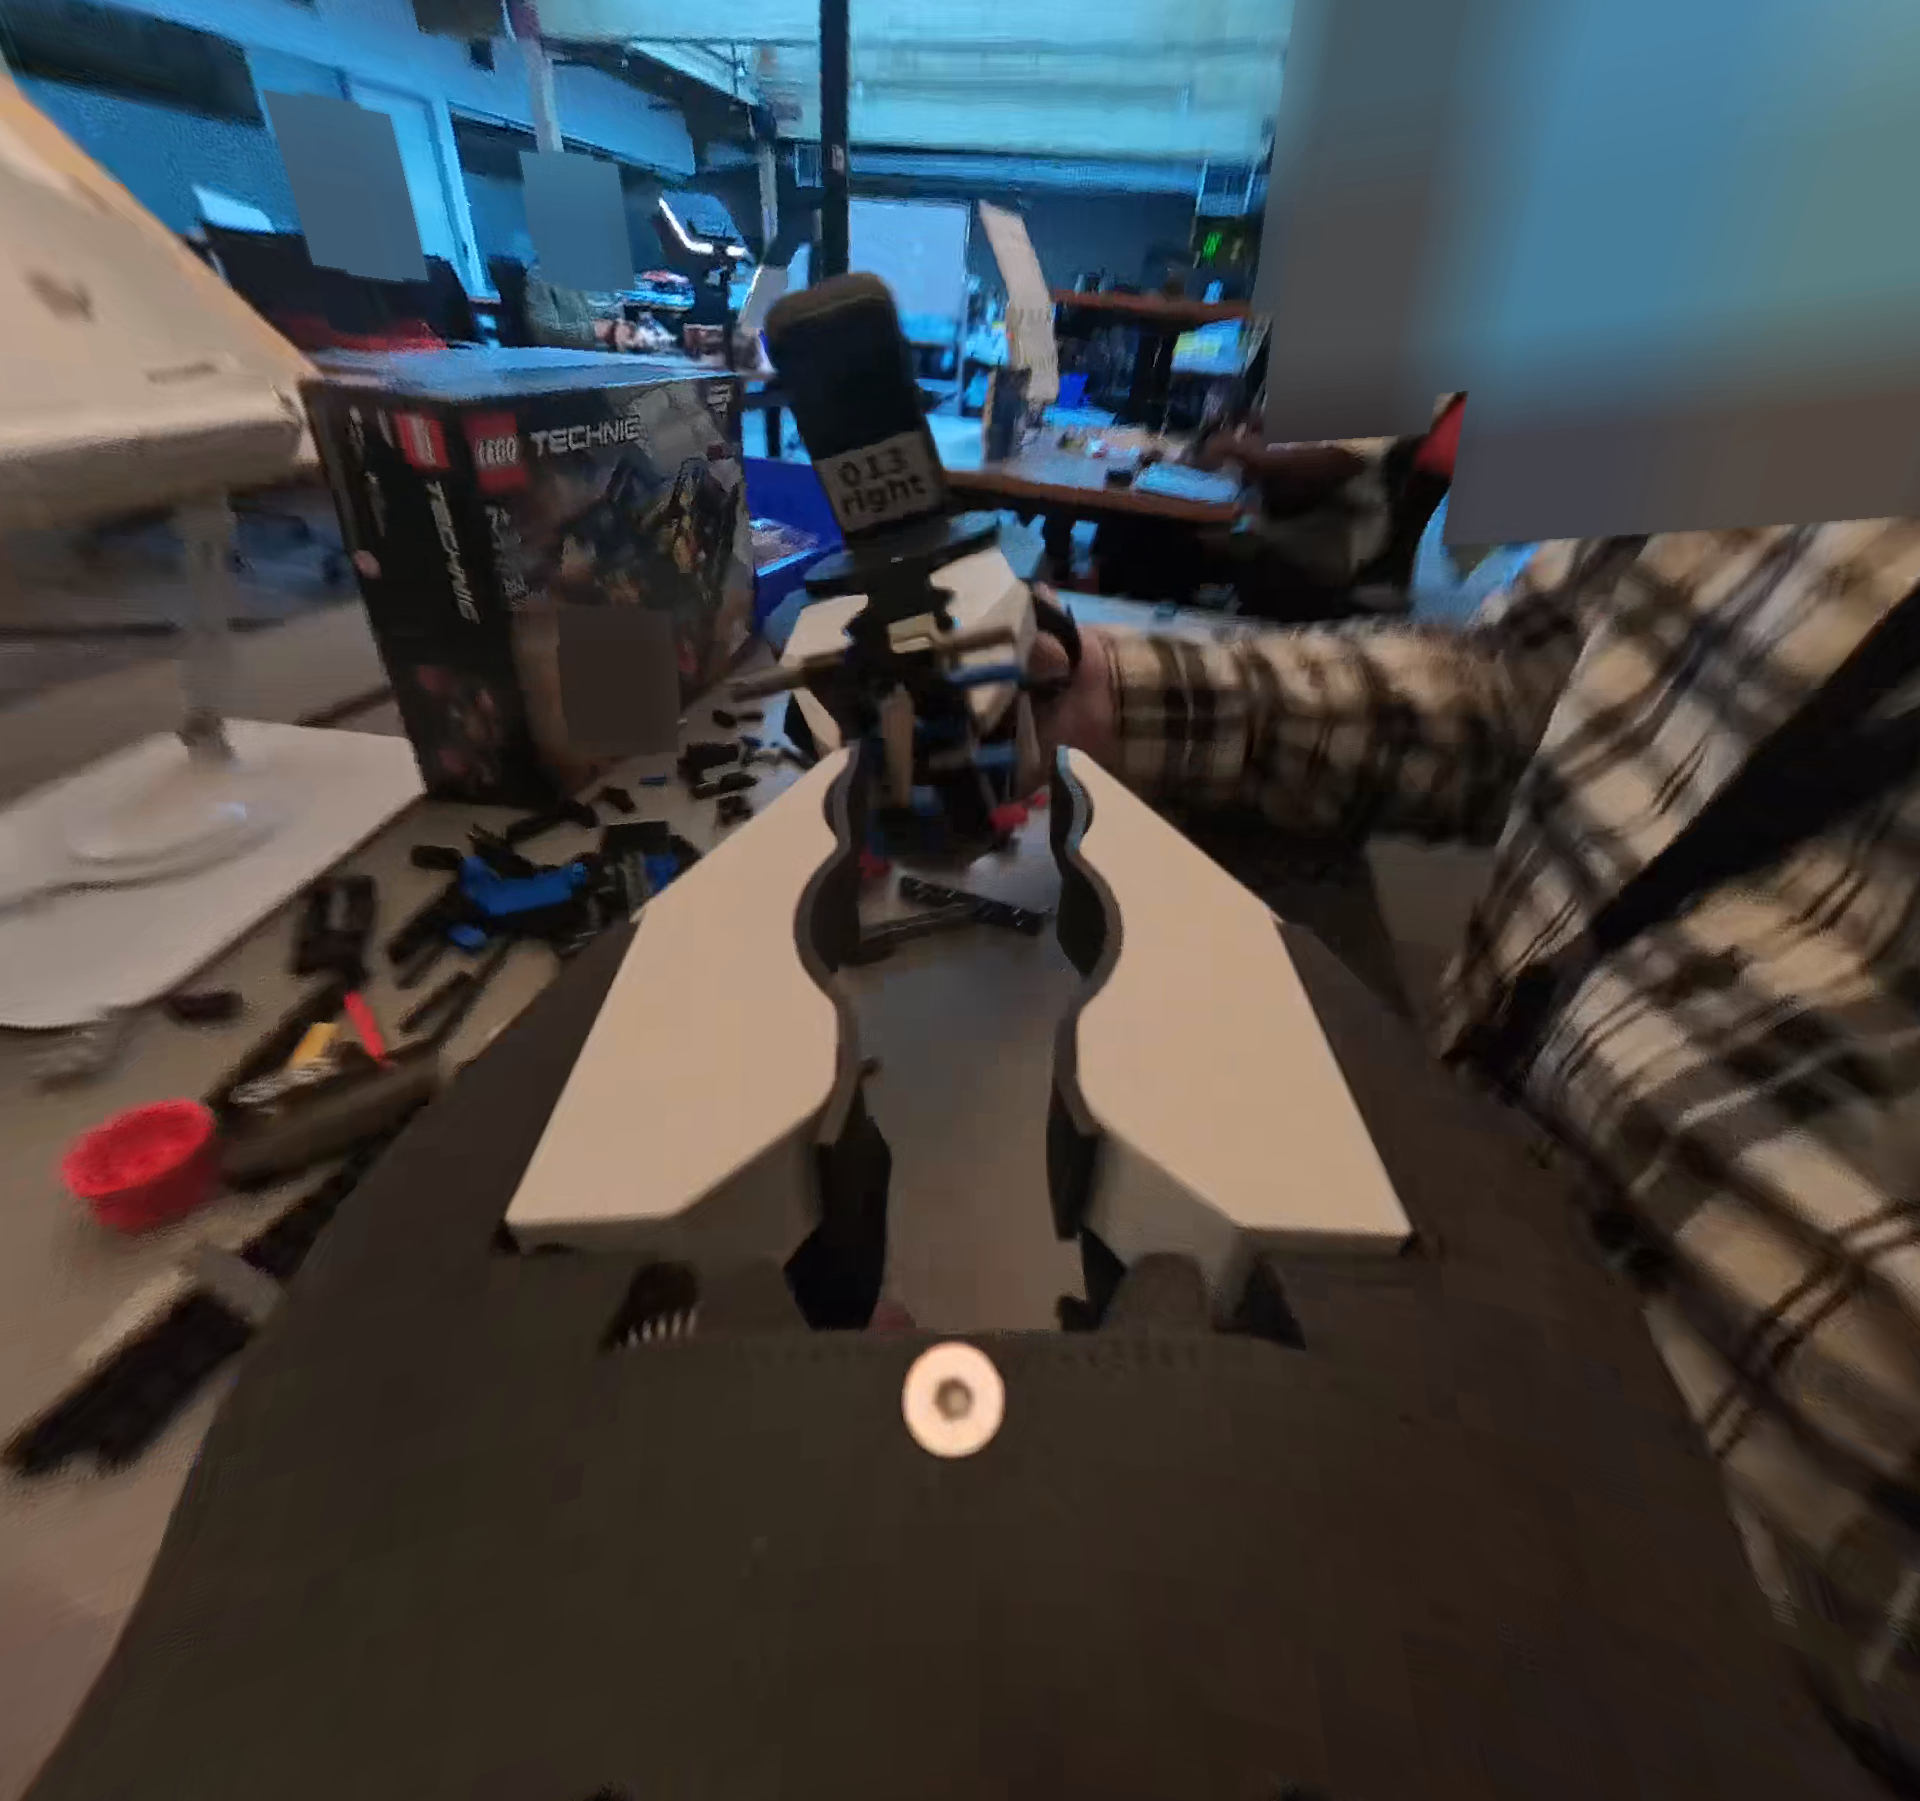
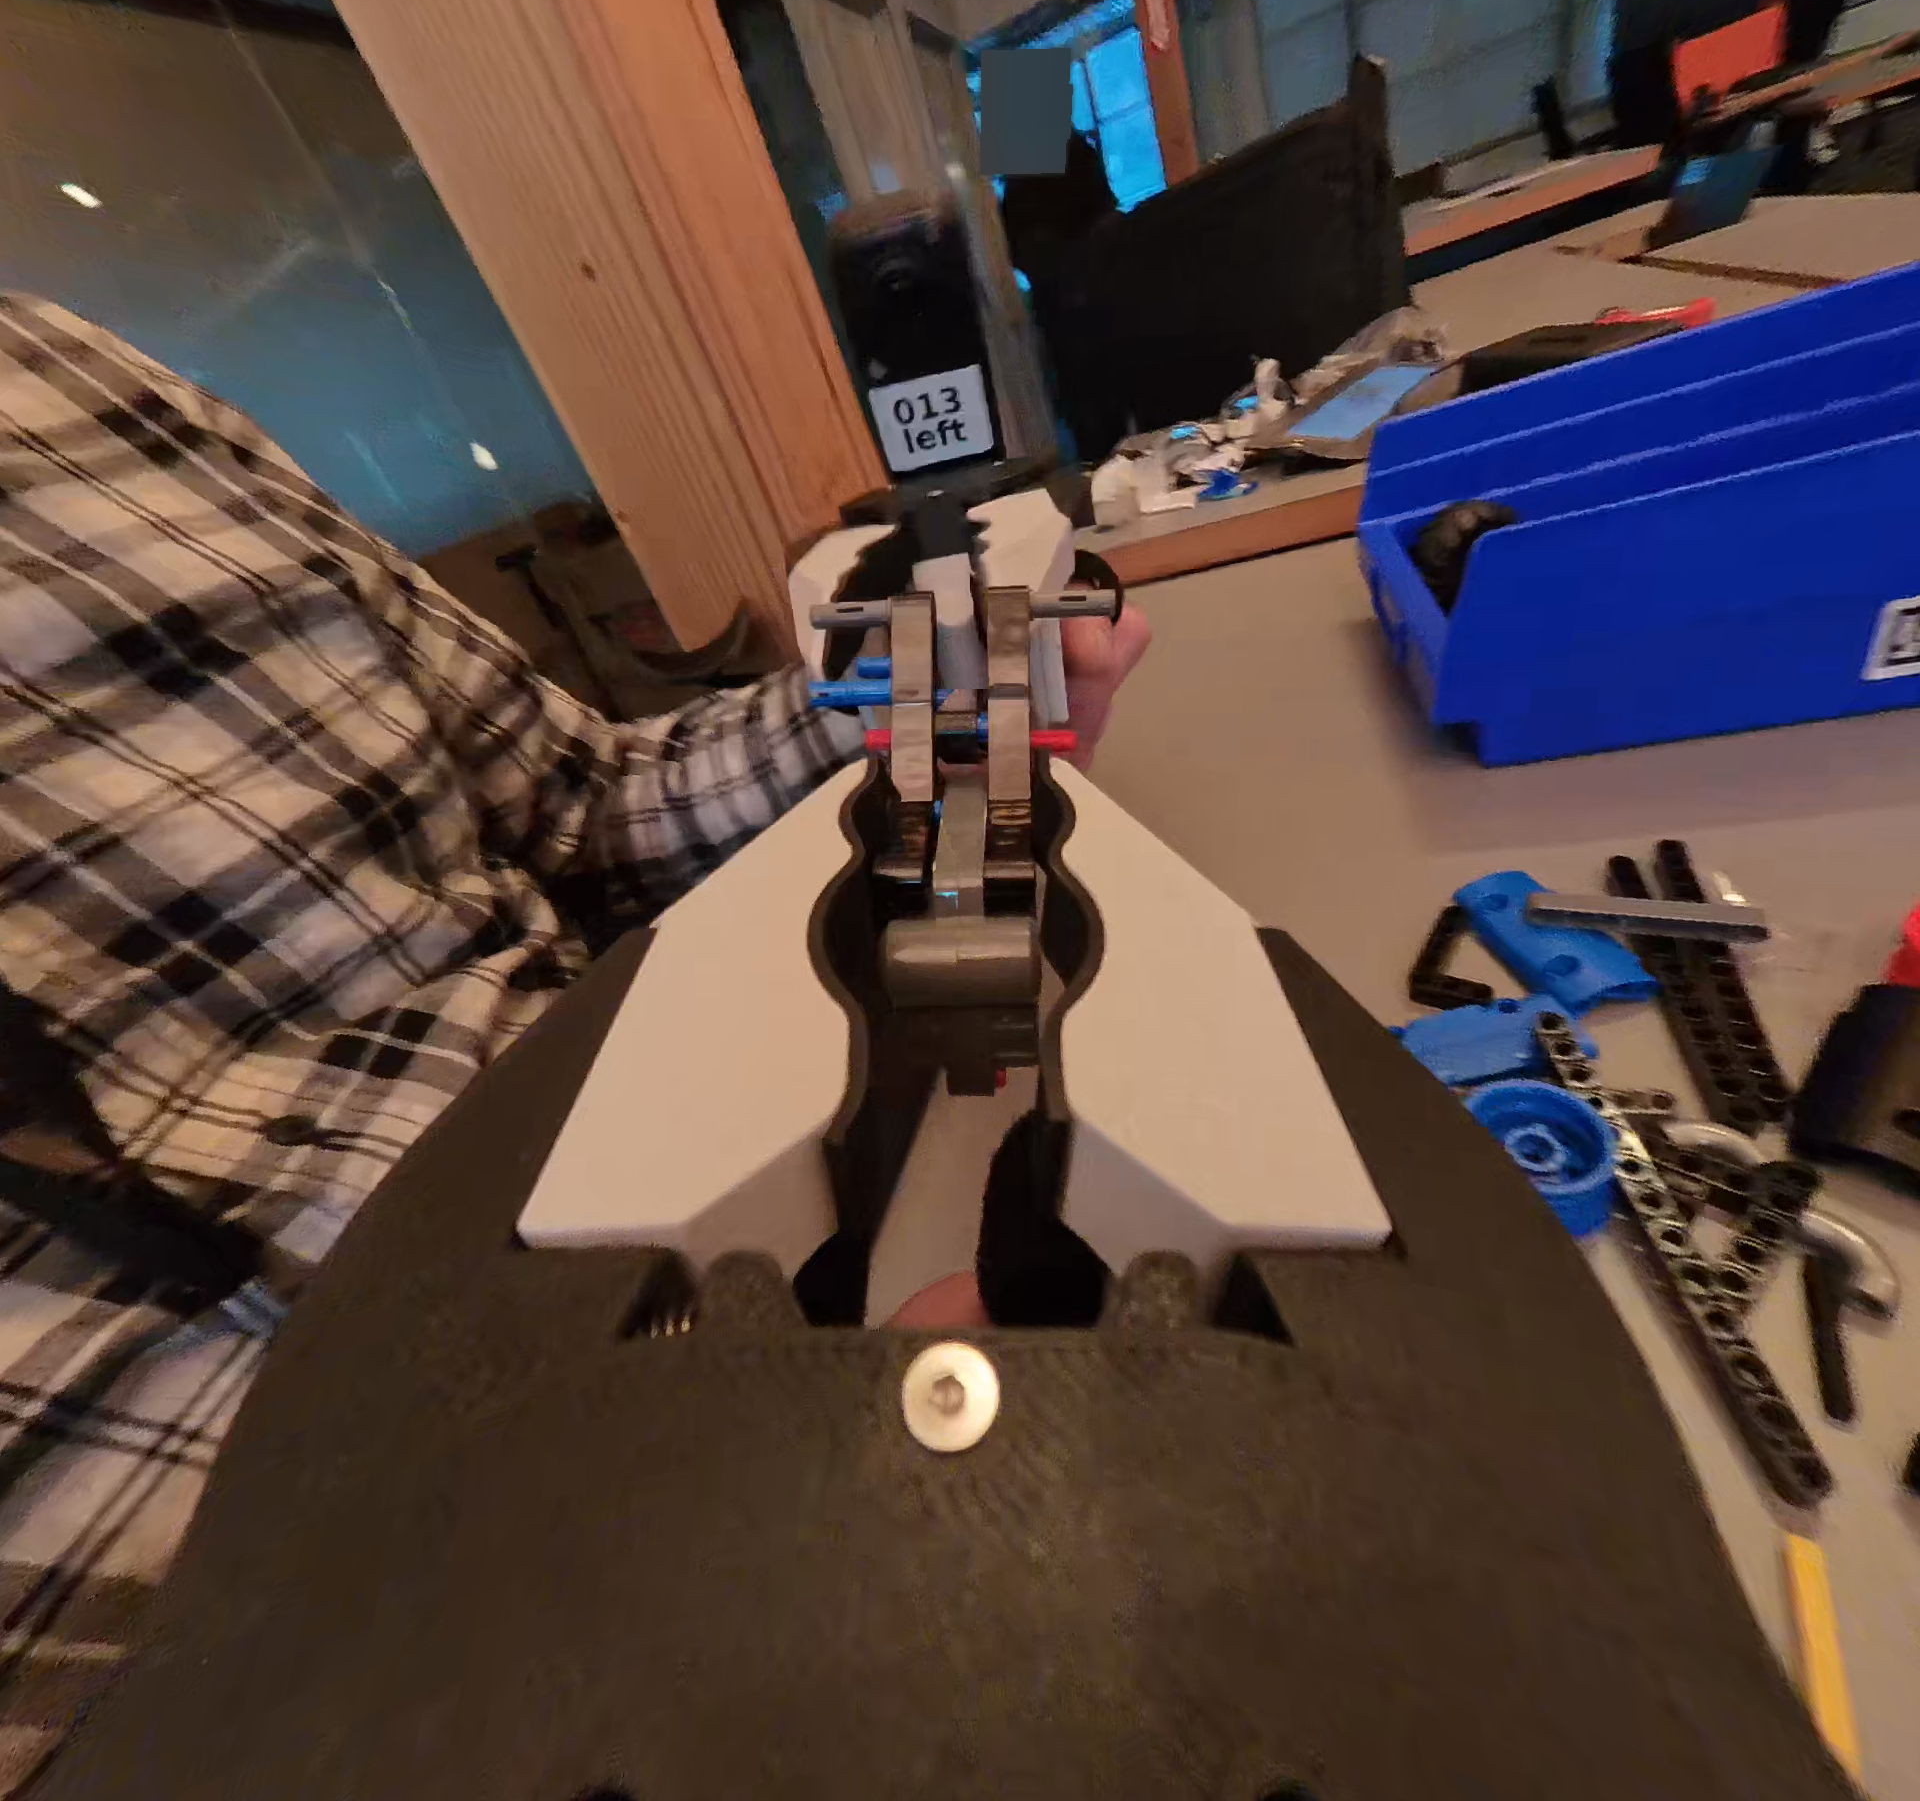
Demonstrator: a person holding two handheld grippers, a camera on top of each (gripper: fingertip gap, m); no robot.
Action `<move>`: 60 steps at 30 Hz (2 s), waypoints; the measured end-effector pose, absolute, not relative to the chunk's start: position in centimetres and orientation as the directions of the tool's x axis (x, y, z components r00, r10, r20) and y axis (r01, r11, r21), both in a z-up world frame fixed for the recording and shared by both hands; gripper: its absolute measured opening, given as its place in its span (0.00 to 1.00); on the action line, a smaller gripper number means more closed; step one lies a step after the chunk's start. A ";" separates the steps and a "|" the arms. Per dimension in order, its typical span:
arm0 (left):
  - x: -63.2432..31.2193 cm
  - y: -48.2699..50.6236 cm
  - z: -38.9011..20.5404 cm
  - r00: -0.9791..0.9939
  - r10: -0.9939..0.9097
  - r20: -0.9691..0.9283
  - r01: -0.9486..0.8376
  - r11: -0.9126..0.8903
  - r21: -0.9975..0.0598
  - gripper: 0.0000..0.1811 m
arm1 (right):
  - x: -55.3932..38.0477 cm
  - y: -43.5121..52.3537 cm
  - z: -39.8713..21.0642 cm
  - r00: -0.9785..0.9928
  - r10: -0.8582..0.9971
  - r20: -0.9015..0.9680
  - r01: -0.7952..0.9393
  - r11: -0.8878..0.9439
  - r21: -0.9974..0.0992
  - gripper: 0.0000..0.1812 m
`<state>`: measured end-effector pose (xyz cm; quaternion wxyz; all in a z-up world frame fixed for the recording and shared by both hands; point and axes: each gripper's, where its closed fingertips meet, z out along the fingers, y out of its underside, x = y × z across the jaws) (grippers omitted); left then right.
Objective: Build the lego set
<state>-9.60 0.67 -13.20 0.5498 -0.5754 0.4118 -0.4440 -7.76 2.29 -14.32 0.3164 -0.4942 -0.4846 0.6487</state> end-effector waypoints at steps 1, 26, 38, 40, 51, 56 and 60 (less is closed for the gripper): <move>-9.8 0.3 -13.4 0.278 -0.960 -0.015 -0.039 0.004 -0.999 0.18 | -7.6 2.2 -14.1 -0.341 0.868 -0.360 0.062 -0.362 -0.930 0.14; -10.0 4.2 -19.2 0.418 -0.781 -0.464 -0.677 0.074 -0.733 0.10 | -5.8 4.5 -14.0 0.046 0.997 0.061 0.237 0.049 -0.970 0.11; -9.4 6.0 -20.2 0.417 -0.666 -0.619 -0.795 0.063 -0.604 0.09 | -10.0 3.0 -17.9 0.121 0.990 0.067 0.346 0.021 -0.938 0.04; -9.5 6.2 -19.9 0.405 -0.640 -0.653 -0.805 0.090 -0.587 0.09 | -9.8 3.2 -17.6 0.127 0.992 0.014 0.302 -0.025 -0.953 0.03; -9.4 4.8 -19.3 0.303 -0.557 -0.773 -0.831 0.243 -0.501 0.11 | -9.3 2.2 -16.9 -0.015 0.965 -0.260 0.222 -0.251 -0.942 0.03; -9.3 3.9 -20.0 0.352 -0.618 -0.703 -0.792 0.204 -0.575 0.21 | -9.7 2.1 -16.9 -0.034 0.937 -0.348 0.192 -0.336 -0.922 0.03; -9.9 2.7 -20.3 0.381 -0.770 -0.511 -0.719 0.100 -0.687 0.19 | -9.7 2.1 -17.0 -0.047 0.917 -0.395 0.177 -0.382 -0.907 0.03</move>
